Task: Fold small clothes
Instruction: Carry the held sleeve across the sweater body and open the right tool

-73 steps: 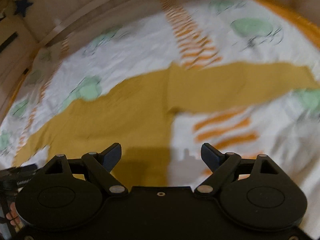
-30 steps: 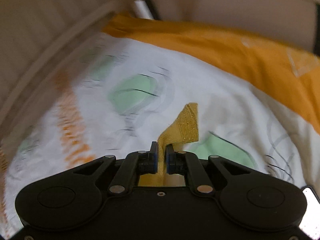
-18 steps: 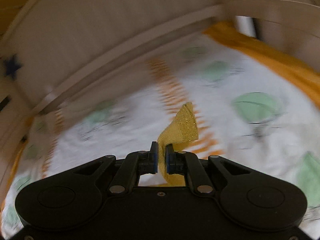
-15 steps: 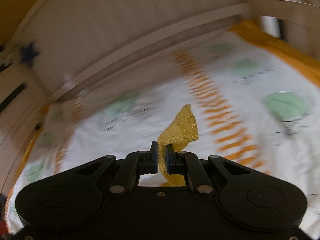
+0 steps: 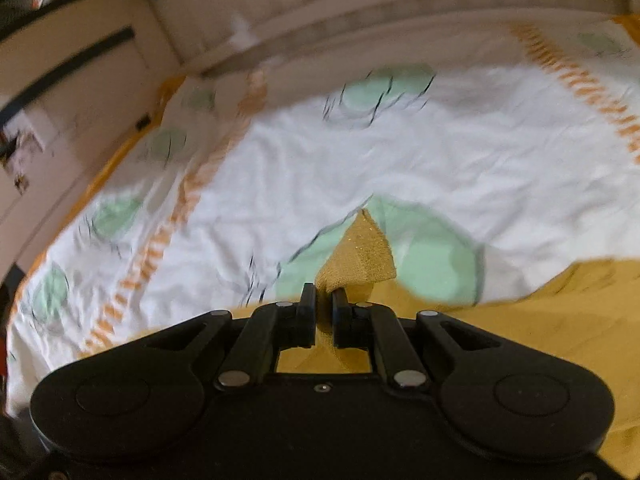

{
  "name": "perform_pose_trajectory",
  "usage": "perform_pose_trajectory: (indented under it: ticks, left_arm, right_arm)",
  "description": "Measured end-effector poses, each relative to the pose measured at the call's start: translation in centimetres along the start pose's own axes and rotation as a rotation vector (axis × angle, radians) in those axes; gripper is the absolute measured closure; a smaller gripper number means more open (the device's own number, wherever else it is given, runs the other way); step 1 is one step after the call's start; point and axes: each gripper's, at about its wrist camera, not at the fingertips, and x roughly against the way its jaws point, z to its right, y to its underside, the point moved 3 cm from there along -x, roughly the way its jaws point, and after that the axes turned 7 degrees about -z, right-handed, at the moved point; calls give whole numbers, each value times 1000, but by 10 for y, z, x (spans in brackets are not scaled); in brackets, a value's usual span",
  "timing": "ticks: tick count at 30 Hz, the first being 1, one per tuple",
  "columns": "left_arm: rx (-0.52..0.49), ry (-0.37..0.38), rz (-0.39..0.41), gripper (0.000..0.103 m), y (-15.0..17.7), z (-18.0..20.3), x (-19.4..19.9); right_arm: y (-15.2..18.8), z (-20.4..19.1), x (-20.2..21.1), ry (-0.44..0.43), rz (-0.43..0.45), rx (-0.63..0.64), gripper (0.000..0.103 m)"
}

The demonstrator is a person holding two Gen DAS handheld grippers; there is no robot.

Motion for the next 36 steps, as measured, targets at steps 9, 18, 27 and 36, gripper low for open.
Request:
perform_pose_trajectory:
  ticks: [9, 18, 27, 36]
  left_arm:
    - [31, 63, -6, 39, -6, -8, -4]
    - [77, 134, -53, 39, -3, -5, -18]
    - [-43, 92, -107, 39, 9, 29, -39]
    - [-98, 64, -120, 39, 15, 38, -47]
  right_arm:
    - [36, -24, -23, -85, -81, 74, 69]
    - [43, 79, 24, 84, -10, 11, 48]
    - [48, 238, 78, 340, 40, -228, 47]
    - [62, 262, 56, 281, -8, -259, 53]
